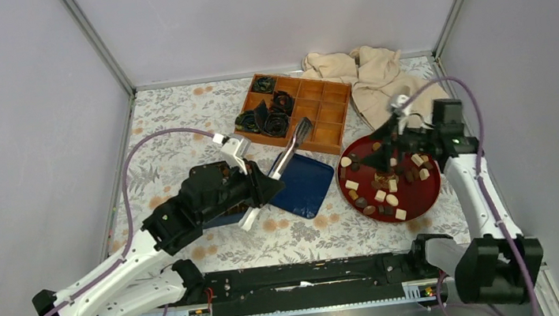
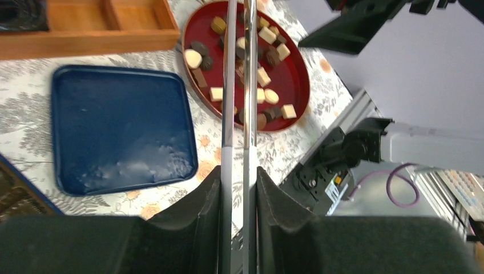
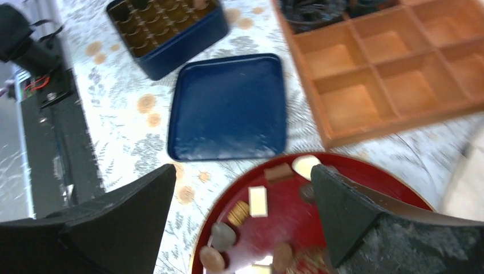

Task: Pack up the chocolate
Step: Adjust the packing box at the center of the board.

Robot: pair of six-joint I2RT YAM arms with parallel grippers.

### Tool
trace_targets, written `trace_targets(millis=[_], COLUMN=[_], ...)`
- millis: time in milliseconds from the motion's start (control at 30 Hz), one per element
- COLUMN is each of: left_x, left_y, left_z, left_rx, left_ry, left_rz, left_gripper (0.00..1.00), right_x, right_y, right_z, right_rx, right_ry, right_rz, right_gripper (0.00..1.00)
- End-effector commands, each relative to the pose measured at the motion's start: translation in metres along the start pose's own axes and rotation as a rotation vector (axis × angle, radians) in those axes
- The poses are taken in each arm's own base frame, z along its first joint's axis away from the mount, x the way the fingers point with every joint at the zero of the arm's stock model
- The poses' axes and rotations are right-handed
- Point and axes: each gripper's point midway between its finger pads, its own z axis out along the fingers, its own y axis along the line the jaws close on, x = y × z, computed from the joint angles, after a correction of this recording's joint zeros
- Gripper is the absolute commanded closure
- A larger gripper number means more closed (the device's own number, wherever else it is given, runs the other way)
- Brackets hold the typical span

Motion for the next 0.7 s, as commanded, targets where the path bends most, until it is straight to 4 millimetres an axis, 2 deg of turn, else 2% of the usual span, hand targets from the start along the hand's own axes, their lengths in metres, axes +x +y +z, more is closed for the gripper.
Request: trace_targets(millis=[0, 133, 233, 367, 500, 533, 667], left_x=[-0.043, -0.057, -0.065, -0.08, -0.097, -0.098, -0.102], left_y=[0.005, 0.011, 0.022, 0.038, 0.047, 0.051, 0.062], left_z=[-0.017, -0.032, -0.045, -0.068, -0.087, -0.091, -0.101], left_rx=[-0.118, -0.178, -0.245, -0.358, -0.454, -0.486, -0.561], left_ry=[-0.106, -0.147, -0.195, -0.261, -0.304, -0.306, -0.323], left_rz=[0.035, 0.033, 0.025, 0.019, 0.026, 0.029, 0.033], left_gripper=[0.91, 0.91, 0.91, 0.91, 0.91, 0.91, 0.91], right_x=[-0.011, -0.008, -0.004, 0.005, 0.001, -0.006, 0.004], right_y=[0.023, 0.046, 0.059, 0.066, 0.075, 0.077, 0.08], right_z=[0.039, 0.08, 0.119, 0.168, 0.217, 0.23, 0.284], right_rx=[-0.05, -0.114, -0.118, -0.112, -0.104, -0.103, 0.015], right_ry=[0.16, 0.269, 0.328, 0.335, 0.321, 0.309, 0.358], right_rz=[-0.05, 0.017, 0.096, 0.244, 0.39, 0.413, 0.502], right_gripper=[0.05, 0.06, 0.07, 0.09, 0.11, 0.11, 0.12])
